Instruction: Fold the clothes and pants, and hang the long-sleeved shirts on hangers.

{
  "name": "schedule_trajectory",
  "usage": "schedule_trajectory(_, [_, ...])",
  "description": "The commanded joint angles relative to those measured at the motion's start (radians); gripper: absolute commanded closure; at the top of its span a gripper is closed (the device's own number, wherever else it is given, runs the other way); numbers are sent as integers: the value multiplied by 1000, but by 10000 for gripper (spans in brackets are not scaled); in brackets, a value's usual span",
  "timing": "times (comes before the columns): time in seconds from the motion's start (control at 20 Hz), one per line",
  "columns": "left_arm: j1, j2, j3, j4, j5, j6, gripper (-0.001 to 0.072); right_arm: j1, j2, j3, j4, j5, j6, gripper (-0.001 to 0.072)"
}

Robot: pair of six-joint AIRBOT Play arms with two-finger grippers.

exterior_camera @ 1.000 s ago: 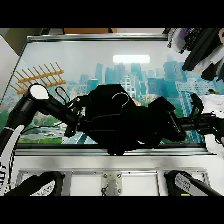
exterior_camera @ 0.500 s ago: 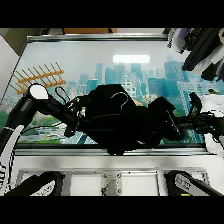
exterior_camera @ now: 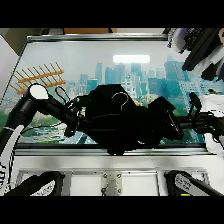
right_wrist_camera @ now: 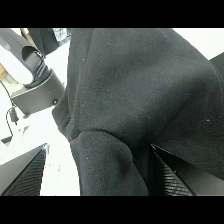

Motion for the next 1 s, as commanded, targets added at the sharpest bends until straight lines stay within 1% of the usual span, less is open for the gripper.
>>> schedule_trajectory(0.0, [0, 0, 0, -1, -3, 0, 693, 0, 0, 0, 1, -6, 0, -5])
schedule_trajectory(0.2, [0, 0, 0, -1, -3, 0, 693, 1, 0, 0, 0, -16, 1, 9])
schedule_trajectory(0.25, [0, 0, 0, -1, -2, 0, 694, 1, 0, 0, 0, -15, 0, 61])
schedule_trajectory(0.3, [0, 0, 0, -1, -2, 0, 694, 0, 0, 0, 0, -13, 1, 340])
schedule_trajectory(0.35, [0, 0, 0, -1, -2, 0, 693, 1, 0, 0, 0, -12, 1, 688])
schedule_trajectory(0.85, [0, 0, 0, 1, -2, 0, 694, 1, 0, 0, 1, -13, 4, 689])
schedule_trajectory(0.95, [0, 0, 0, 14, 2, -17, 693, 1, 0, 0, 1, -13, 3, 690])
